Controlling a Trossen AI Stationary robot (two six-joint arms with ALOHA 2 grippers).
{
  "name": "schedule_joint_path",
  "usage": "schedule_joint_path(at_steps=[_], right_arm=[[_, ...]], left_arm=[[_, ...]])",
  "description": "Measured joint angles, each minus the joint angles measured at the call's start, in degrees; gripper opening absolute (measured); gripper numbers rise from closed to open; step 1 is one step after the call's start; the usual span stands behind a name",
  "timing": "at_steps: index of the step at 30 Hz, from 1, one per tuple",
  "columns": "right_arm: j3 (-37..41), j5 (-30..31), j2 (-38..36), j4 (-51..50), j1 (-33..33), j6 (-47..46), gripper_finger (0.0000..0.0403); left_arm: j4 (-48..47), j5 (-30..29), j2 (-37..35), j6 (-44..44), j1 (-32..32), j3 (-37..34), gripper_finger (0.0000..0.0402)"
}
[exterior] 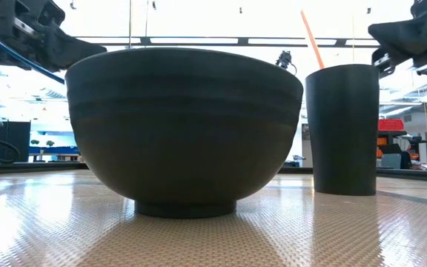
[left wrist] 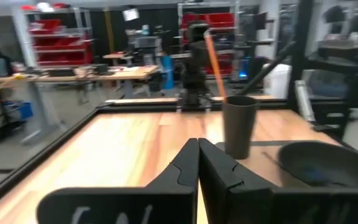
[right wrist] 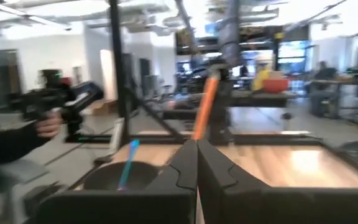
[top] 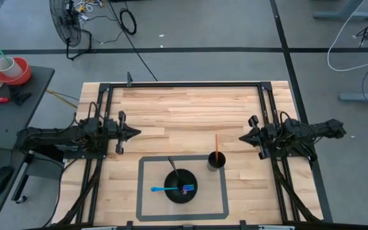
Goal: Pick & Place Utensil
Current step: Return to Home Position
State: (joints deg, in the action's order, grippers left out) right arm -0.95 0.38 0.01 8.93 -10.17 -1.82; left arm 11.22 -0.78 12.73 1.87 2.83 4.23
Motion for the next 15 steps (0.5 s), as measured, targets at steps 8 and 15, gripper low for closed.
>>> schedule_joint_path(at_steps=[8,15], right_arm=[[0.00,-2.93,0.02,-0.57,5.73,-2.23,0.0004],[0.00,-5.30,0.26,-3.31,13.75,-3.37,0.0004]], left_arm=[[-0.40,2.39,0.00,-4.22,-0.04,0.00,0.0009],[-0.41,2.41,0.00,-3.02,-0.04,0.00,0.0010]])
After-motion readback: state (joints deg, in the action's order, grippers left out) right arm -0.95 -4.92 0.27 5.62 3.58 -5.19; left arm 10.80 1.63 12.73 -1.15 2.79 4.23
